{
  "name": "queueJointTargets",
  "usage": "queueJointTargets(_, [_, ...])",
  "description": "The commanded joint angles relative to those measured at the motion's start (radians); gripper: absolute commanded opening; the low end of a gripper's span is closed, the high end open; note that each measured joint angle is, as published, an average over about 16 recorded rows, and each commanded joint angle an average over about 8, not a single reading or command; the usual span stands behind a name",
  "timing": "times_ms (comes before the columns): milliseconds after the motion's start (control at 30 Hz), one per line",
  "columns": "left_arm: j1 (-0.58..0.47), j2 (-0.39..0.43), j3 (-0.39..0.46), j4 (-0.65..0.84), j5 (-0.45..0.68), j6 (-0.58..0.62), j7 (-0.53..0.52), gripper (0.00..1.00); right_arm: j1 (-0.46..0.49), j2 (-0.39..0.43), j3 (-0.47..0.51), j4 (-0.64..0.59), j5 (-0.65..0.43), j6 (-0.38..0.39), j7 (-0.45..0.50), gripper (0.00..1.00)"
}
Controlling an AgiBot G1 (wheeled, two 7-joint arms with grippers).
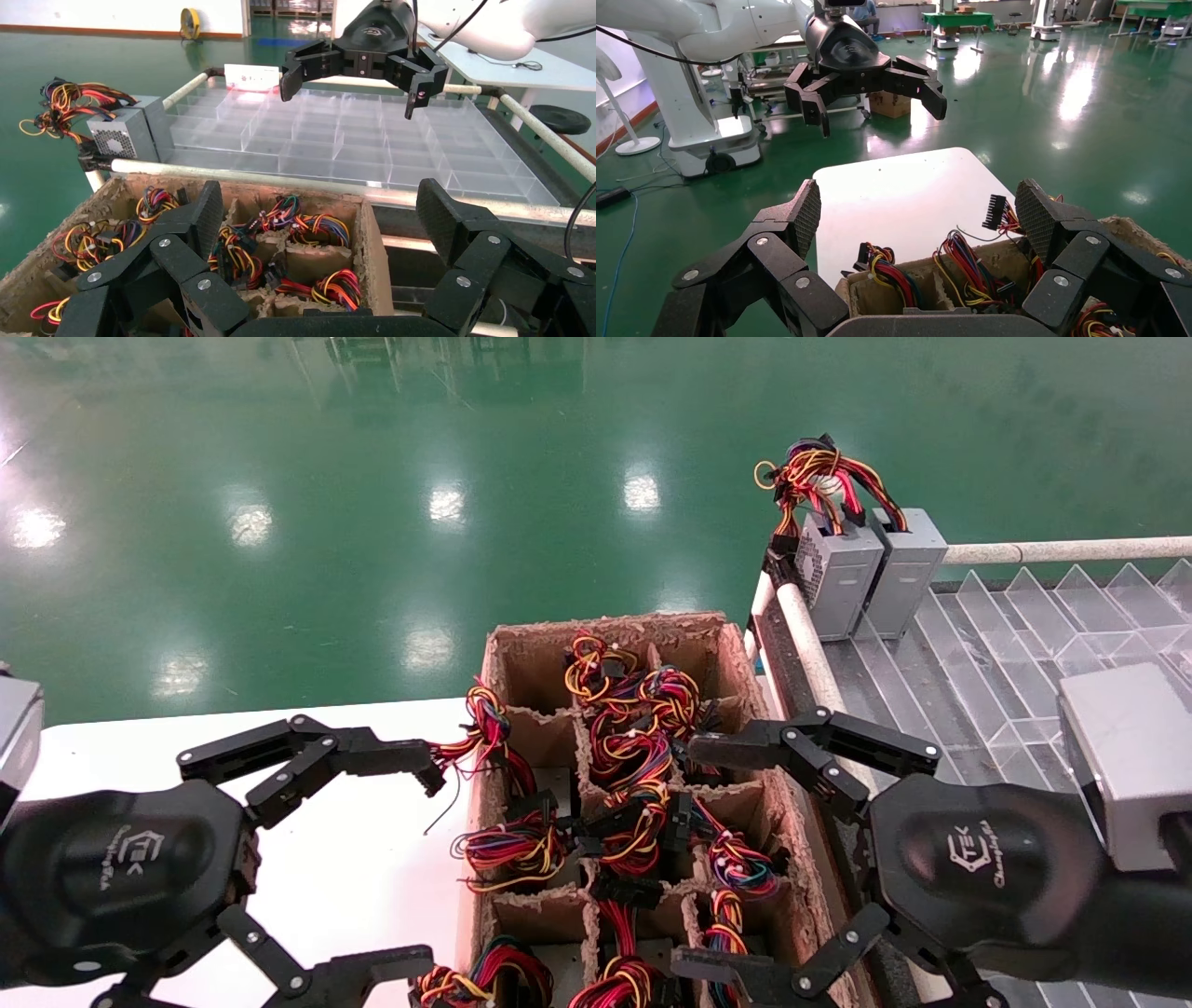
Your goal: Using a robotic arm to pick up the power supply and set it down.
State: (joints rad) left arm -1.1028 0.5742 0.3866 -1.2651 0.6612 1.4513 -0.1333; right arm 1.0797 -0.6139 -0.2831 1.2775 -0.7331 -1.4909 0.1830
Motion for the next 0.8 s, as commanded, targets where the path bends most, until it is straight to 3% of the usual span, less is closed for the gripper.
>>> queueJointTargets(33, [0.0, 0.0, 0.0, 0.0, 0.0, 0.0, 0.0, 1.0, 0.0, 0.0, 0.0, 0.0, 0.0, 0.0, 0.0, 1.0])
queueJointTargets(800, [0.0, 0.0, 0.0, 0.0, 0.0, 0.0, 0.0, 1.0, 0.001, 0.0, 0.0, -0.001, 0.0, 0.001, 0.0, 1.0])
